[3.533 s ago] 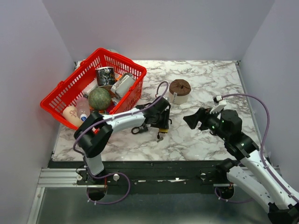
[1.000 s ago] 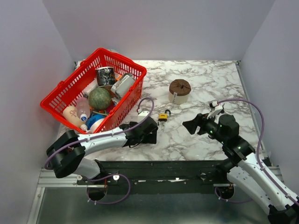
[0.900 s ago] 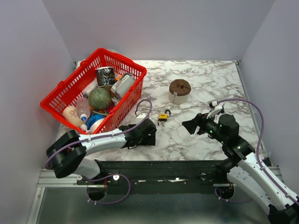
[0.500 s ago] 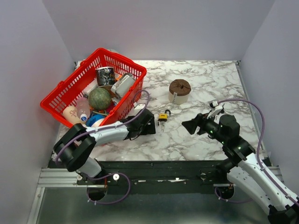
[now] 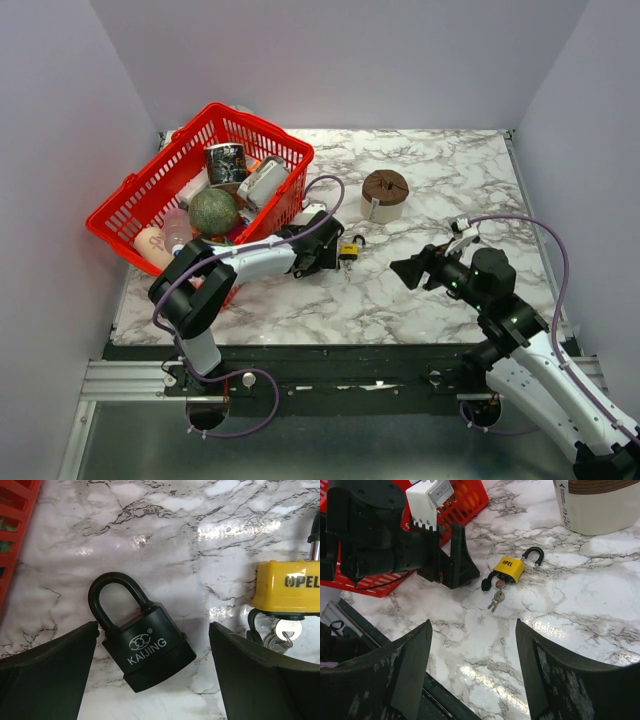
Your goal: Unlock with the key
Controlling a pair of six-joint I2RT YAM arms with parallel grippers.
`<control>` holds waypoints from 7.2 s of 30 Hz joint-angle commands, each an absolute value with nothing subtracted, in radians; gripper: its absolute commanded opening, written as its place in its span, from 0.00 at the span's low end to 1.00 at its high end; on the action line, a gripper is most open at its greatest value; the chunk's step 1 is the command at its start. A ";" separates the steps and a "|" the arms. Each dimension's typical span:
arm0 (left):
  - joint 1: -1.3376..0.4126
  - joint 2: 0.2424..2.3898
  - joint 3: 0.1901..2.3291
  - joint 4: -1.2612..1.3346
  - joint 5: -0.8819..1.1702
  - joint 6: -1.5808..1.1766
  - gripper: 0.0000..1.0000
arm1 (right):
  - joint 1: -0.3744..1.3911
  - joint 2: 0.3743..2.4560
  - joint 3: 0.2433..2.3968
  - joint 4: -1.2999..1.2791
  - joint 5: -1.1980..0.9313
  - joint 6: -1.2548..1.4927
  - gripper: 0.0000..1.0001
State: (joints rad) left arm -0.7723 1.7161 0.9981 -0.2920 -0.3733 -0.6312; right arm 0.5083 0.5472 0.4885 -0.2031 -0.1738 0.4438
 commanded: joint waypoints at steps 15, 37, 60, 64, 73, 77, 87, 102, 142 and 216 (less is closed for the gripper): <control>-0.772 1.689 0.936 -0.334 -0.374 -0.689 0.78 | 0.503 0.557 0.457 -0.190 -0.179 0.426 0.75; -0.770 1.697 0.919 -0.155 -0.213 -0.560 0.47 | 0.454 0.644 0.477 -0.275 0.083 0.413 0.82; -0.814 1.528 1.118 -0.434 -0.105 -0.445 0.99 | -0.138 1.291 0.798 -0.209 -0.025 0.292 0.85; -0.831 1.522 1.308 -0.581 -0.019 -0.358 0.99 | -0.147 1.429 0.895 -0.235 0.047 0.270 0.83; -0.821 1.542 1.354 -0.458 0.110 -0.320 0.99 | -0.150 1.637 1.031 -0.327 0.205 0.226 0.76; -0.822 1.516 1.252 -0.413 0.112 -0.334 0.99 | -0.152 1.704 1.077 -0.354 0.206 0.198 0.72; -0.879 1.470 1.238 -0.405 0.049 -0.305 0.99 | -0.153 1.781 1.124 -0.391 0.141 0.187 0.63; -0.882 1.437 1.236 -0.406 0.032 -0.298 0.99 | -0.152 1.824 1.146 -0.448 0.071 0.195 0.37; -0.884 1.474 1.226 -0.394 0.043 -0.302 0.99 | -0.084 1.715 1.106 -0.445 0.024 0.152 0.47; -0.884 1.467 1.215 -0.373 0.069 -0.310 0.99 | 0.084 1.221 0.867 -0.284 -0.467 0.127 0.01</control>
State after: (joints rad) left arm -0.8795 1.4914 1.2243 -0.4034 0.0559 -0.3107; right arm 0.0448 1.2984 0.9005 -0.3527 -0.2951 0.1440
